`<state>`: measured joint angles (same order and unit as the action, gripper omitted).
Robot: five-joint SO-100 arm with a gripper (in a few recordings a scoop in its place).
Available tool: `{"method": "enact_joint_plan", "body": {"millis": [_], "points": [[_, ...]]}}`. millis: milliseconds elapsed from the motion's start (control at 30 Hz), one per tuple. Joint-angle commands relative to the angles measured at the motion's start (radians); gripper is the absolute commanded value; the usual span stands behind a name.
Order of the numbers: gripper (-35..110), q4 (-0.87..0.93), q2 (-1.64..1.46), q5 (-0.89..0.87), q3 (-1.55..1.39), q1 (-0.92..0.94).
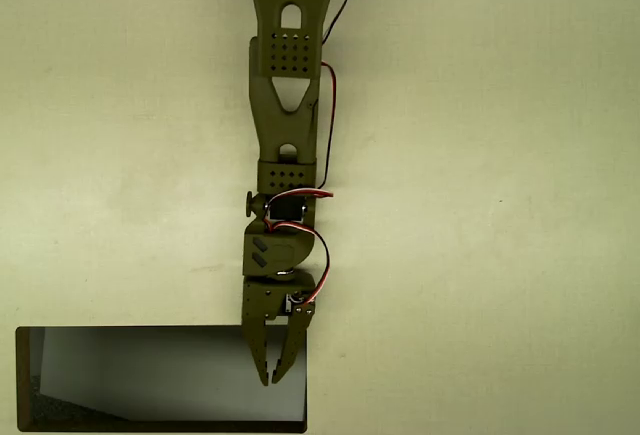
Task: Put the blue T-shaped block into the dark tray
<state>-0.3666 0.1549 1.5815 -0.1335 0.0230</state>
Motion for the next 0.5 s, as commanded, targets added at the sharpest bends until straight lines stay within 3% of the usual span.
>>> {"method": "enact_joint_plan", "body": {"millis": [0, 467], "points": [[0, -0.089, 0.002, -0.011, -0.023, -0.017], [0, -0.273, 0.002, 0.025, -0.155, -0.057]]}}
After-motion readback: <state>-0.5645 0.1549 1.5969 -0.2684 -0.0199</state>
